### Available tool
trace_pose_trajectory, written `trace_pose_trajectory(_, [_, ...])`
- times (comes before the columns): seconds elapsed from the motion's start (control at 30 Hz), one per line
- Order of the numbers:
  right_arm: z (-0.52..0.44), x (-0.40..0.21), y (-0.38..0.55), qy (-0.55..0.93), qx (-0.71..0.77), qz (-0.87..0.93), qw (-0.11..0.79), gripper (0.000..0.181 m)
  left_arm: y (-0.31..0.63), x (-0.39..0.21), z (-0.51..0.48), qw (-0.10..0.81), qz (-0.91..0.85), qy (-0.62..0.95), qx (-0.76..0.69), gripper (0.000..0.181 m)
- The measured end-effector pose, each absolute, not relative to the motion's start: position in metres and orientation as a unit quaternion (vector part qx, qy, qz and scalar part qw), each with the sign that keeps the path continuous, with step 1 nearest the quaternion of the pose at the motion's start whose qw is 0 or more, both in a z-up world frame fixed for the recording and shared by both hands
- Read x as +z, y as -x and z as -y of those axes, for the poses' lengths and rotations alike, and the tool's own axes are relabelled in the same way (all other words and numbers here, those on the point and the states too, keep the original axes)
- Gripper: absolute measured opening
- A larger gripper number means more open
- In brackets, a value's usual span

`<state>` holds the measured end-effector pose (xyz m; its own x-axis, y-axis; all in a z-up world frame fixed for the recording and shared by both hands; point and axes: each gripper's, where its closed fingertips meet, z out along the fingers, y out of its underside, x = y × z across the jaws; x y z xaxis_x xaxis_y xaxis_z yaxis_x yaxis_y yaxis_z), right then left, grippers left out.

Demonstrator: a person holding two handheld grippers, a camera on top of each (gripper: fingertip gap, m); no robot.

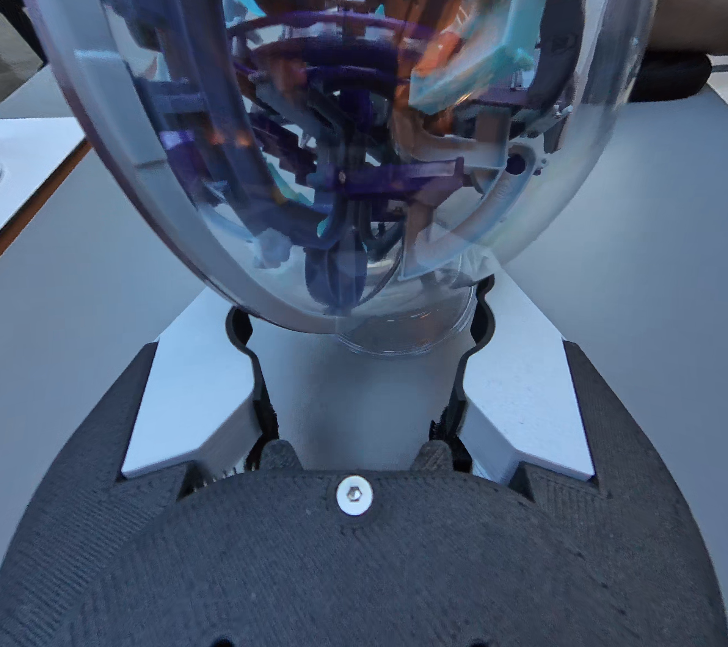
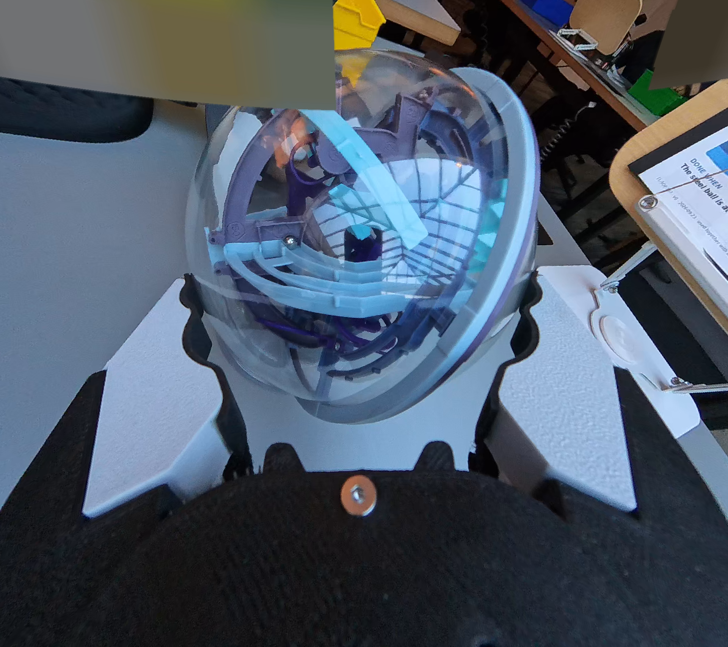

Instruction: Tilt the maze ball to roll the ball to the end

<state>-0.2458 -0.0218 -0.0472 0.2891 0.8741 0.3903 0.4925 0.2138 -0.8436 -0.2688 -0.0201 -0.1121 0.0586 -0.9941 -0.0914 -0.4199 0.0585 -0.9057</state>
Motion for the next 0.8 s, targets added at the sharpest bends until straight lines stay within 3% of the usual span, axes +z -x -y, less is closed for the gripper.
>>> trace_pose_trajectory(0.47, [0.019, -0.006, 0.241, 0.585, 0.229, 0.501, 0.596, 0.156, 0.267, -0.029, 0.023, 0.528, -0.496, 0.538, -0.432, 0.131])
trace_pose_trajectory(0.8, [0.018, 0.004, 0.241, 0.595, 0.270, 0.461, 0.600, 0.156, 0.264, -0.017, 0.024, 0.516, -0.458, 0.551, -0.470, 0.135])
